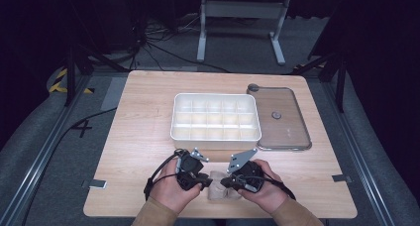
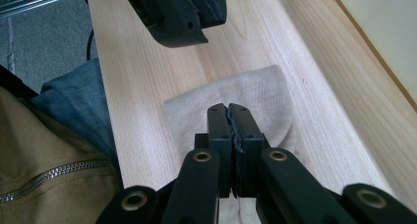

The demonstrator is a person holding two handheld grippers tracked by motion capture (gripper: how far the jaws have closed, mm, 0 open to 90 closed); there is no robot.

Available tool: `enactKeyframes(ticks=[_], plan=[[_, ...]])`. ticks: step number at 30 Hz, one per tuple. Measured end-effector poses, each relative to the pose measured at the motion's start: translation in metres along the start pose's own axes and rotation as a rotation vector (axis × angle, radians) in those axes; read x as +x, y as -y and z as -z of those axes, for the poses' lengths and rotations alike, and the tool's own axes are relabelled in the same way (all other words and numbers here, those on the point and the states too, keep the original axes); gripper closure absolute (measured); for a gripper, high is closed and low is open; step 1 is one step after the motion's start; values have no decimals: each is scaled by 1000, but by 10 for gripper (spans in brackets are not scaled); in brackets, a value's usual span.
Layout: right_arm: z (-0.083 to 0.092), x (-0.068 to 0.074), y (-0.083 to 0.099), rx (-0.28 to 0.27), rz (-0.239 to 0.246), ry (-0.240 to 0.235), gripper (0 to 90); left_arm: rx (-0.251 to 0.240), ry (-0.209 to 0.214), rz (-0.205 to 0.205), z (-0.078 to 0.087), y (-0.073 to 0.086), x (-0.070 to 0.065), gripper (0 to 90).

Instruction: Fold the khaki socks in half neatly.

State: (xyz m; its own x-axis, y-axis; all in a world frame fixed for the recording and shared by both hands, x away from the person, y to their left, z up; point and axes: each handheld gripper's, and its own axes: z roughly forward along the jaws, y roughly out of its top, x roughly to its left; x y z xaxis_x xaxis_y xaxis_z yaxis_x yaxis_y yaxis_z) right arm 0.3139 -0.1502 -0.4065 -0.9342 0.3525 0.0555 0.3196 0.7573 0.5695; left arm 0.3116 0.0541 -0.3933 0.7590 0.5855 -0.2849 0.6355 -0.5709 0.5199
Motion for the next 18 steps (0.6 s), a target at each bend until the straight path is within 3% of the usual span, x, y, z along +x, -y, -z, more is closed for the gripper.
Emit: enactKeyframes(ticks=[11, 18], plan=[[4, -3, 13, 28, -34, 26, 891, 23, 17, -35, -7, -9, -2, 749], [0, -6, 20, 46, -45, 24, 891, 38, 29, -34, -12, -12, -5, 752]])
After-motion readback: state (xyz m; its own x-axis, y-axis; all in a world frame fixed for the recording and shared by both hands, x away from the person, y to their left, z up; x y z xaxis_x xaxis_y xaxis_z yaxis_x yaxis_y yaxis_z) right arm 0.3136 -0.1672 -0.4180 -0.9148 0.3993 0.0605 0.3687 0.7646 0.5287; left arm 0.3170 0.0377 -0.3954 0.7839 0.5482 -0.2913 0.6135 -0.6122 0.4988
